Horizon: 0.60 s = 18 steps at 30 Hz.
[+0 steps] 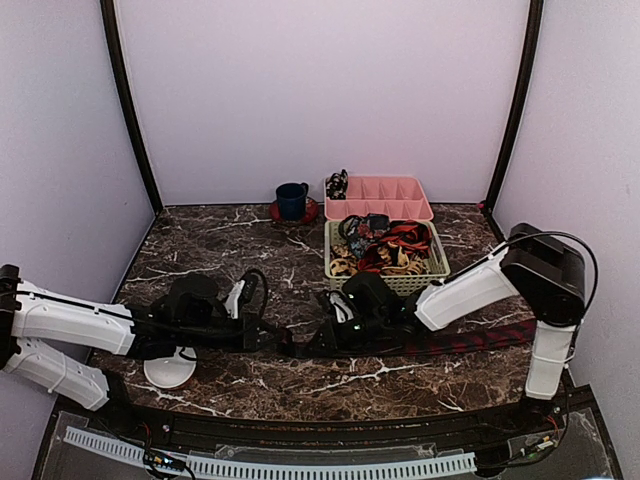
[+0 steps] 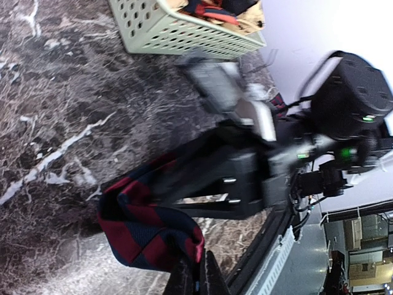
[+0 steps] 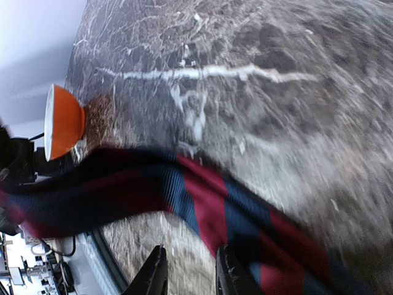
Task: Roll the ties
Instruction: Roll the tie at the center of the board.
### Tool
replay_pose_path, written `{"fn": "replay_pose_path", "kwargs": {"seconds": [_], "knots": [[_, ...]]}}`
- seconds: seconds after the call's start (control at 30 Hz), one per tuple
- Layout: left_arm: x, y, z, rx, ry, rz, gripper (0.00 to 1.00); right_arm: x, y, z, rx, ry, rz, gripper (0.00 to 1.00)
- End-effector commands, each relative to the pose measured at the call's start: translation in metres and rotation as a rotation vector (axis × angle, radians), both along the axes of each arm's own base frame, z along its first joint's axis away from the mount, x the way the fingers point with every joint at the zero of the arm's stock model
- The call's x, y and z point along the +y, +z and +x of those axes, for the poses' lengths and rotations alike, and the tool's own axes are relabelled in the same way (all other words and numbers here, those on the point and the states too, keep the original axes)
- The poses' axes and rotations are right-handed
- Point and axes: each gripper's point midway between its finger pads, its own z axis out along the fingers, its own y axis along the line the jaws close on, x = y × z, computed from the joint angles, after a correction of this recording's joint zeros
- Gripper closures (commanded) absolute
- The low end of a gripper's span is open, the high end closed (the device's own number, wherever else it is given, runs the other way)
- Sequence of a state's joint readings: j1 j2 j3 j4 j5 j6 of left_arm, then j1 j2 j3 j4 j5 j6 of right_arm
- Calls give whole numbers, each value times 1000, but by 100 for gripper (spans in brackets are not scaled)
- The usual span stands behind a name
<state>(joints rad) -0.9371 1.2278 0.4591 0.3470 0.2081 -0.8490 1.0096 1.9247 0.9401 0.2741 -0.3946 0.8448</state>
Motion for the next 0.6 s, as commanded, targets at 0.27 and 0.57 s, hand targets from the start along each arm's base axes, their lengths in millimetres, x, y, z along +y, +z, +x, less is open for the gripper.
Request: {"fn": "replay_pose_path", "kwargs": {"seconds": [0.27,0.57], "knots": [[-30,-16,10,18,-38,16,100,-50,43,-3,-9,-61,89,53],[-46,-48,12,89,-56,22,82,-41,31,0,69,-80,120,51]]}}
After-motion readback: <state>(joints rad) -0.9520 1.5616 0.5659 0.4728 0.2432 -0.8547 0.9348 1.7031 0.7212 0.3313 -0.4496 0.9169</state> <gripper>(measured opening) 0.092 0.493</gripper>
